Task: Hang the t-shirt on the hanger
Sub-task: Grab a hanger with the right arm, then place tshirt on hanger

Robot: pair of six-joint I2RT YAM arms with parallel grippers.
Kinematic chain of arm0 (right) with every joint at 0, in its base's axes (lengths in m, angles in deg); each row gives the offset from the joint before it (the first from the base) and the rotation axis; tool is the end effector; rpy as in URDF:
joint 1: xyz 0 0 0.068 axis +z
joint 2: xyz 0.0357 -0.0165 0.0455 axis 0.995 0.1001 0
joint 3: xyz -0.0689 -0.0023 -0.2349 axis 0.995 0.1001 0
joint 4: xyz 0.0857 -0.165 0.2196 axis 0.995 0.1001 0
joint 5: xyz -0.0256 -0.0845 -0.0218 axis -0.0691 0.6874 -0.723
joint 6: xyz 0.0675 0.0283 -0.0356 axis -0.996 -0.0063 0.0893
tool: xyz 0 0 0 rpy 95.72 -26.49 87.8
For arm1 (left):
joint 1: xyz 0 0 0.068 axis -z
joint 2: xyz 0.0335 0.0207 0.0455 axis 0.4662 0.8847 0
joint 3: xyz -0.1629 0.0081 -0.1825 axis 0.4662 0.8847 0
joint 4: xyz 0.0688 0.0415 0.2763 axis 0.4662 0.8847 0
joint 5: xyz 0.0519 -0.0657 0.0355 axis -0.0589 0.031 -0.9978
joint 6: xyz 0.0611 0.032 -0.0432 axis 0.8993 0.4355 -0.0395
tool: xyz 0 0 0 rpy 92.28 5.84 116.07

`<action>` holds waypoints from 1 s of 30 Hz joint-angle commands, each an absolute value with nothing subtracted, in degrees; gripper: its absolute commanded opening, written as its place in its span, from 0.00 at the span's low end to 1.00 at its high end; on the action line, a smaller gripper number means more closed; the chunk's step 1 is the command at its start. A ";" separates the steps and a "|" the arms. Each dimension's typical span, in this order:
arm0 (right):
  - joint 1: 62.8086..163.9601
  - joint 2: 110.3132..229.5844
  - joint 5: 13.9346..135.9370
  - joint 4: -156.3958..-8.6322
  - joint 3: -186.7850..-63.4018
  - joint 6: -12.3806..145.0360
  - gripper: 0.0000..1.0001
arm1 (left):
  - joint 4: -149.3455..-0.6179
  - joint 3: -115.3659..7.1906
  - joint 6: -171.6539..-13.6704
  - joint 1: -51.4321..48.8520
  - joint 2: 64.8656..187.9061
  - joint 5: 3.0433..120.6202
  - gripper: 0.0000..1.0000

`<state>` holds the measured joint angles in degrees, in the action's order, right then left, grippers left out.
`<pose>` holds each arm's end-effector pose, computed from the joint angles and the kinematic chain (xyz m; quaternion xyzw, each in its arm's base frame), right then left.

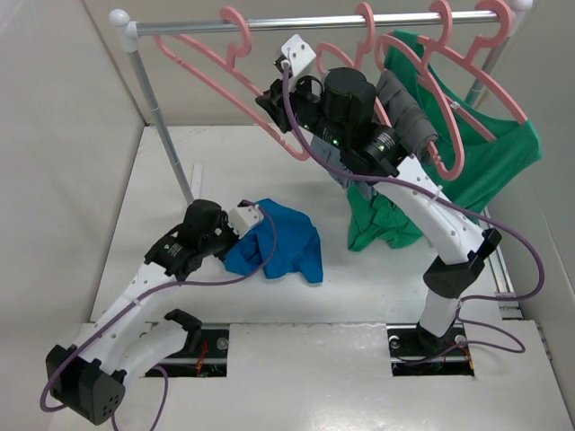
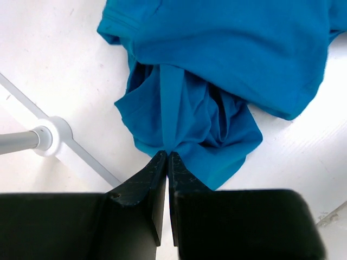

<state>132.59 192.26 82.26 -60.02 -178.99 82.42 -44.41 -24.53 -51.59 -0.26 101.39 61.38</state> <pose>0.2905 0.3269 0.5239 -0.3333 0.6019 0.2444 0.6833 0.2305 -0.1309 0.2318 0.4519 0.7673 -0.0531 0.4519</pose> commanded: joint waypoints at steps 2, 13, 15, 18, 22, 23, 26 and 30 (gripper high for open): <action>133.47 188.89 74.40 -69.39 -180.41 85.97 0.00 | -43.52 -27.79 -51.12 -0.28 97.31 64.64 0.03; 134.71 184.59 68.52 -73.88 -174.03 89.67 0.00 | -34.48 -21.21 -37.23 -0.28 90.01 68.77 0.03; 135.23 182.31 67.90 -73.88 -169.89 89.67 0.00 | -33.94 -20.50 -35.91 -0.28 89.39 68.78 0.03; 135.23 176.07 69.38 -73.88 -158.82 89.67 0.00 | -30.79 -18.31 -30.83 -0.28 87.20 68.78 0.03; 135.85 168.34 70.62 -73.35 -145.90 88.61 0.00 | -29.81 -17.07 -24.24 -0.28 85.78 67.29 0.08; 136.37 167.10 71.15 -73.35 -142.13 87.91 0.00 | -28.94 -16.38 -21.96 -0.28 85.78 67.28 0.45; 136.38 162.71 73.43 -70.64 -137.37 85.89 0.00 | -30.32 -15.76 -20.78 -0.28 87.18 64.04 0.68; 136.38 157.08 77.21 -69.22 -126.57 83.17 0.00 | -39.17 -18.91 -34.29 -0.28 88.42 63.50 0.76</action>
<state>135.79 160.42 73.76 -68.15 -130.65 86.11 -32.02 -16.33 -27.63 -0.26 88.06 64.42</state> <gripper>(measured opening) 0.123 0.753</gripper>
